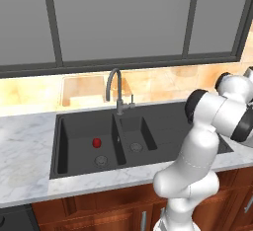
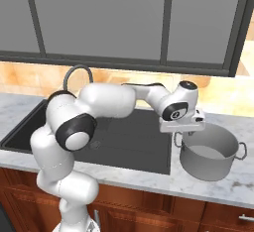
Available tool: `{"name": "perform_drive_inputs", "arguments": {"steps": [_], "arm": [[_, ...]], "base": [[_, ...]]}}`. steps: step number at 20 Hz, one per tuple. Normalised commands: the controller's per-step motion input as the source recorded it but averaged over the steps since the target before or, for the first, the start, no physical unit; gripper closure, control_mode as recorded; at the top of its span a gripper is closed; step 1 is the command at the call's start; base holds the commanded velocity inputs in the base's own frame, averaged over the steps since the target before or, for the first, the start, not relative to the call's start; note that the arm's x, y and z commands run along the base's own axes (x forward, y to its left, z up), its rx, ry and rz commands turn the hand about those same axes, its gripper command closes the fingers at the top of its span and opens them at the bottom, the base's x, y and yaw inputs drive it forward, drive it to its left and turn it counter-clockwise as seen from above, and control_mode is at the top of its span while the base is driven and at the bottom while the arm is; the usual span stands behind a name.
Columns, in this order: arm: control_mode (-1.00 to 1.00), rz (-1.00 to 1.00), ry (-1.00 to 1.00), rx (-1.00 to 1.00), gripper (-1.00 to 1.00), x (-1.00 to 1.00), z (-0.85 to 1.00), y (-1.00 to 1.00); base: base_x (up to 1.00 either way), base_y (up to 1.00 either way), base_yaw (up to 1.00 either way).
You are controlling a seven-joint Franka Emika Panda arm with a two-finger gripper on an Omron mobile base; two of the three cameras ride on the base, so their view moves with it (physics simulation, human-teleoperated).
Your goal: Dump the tomato from the pot into the sink. Then turn on the water and wash the tomato. Then turn off the water and put the tomato back in the pot.
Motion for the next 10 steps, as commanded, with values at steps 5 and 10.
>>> {"name": "perform_drive_inputs", "arguments": {"steps": [5, 10], "arm": [[-1.0, 0.0, 0.0, 0.0, -1.0, -0.26, 0.43, 0.3], [-1.0, 0.0, 0.0, 0.0, -1.0, -0.57, 0.43, 0.76]], "base": [[0.0, 0.0, 0.0], [0.0, 0.0, 0.0]]}}
